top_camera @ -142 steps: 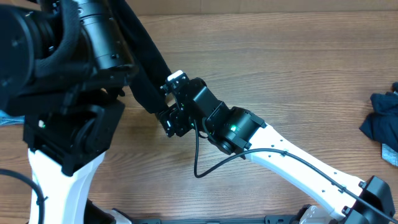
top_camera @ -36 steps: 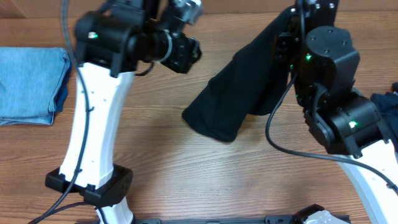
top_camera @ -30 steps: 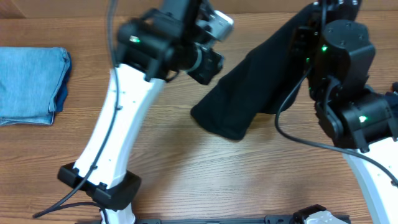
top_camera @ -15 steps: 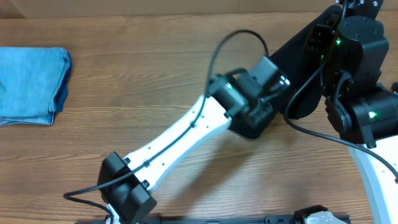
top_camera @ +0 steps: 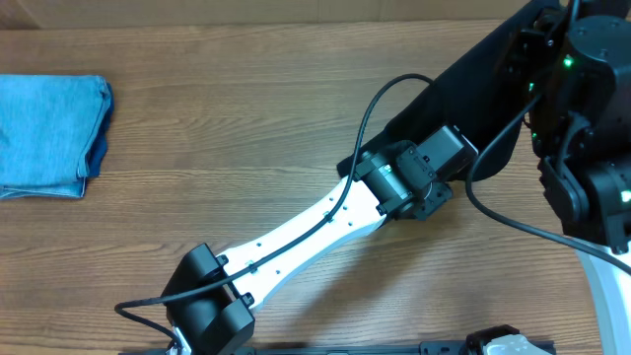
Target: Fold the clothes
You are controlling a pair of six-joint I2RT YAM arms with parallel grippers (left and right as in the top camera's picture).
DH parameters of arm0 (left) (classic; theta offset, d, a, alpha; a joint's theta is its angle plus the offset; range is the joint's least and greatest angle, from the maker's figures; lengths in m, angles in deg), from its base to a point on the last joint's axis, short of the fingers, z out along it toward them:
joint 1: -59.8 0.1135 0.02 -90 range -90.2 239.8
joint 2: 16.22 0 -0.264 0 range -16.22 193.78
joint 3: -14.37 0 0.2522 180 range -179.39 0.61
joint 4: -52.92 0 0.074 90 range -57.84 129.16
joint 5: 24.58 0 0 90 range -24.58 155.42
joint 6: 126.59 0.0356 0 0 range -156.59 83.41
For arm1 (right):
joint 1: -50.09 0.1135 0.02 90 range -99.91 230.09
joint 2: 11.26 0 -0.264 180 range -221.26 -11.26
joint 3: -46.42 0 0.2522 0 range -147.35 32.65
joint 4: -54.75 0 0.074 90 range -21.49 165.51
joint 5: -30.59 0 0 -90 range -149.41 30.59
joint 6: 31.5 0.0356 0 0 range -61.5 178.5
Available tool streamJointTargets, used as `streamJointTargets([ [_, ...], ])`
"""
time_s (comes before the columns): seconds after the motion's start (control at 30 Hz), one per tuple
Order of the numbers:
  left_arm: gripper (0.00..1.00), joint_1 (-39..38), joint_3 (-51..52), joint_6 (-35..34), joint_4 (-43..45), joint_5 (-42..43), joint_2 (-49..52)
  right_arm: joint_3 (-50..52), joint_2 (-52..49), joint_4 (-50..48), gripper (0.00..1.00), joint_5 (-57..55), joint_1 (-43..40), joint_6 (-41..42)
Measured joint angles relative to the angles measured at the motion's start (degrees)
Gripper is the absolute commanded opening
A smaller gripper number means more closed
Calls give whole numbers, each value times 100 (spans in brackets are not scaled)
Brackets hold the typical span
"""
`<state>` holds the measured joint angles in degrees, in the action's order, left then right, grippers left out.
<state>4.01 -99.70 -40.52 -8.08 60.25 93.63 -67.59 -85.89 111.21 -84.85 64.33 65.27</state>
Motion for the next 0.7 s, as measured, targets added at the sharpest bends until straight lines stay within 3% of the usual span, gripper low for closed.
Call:
streamJointTargets([
  [0.2, 48, 0, 2, -332, 184, -127, 0, -188, 0, 367, 4, 319, 0, 199],
  [0.43, 50, 74, 13, -822, 315, -1167, 0, -229, 0, 625, 4, 431, 0, 273],
  [0.7, 48, 887, 22, -1008, 601, -1665, 0, -234, 0, 929, 4, 710, 0, 424],
])
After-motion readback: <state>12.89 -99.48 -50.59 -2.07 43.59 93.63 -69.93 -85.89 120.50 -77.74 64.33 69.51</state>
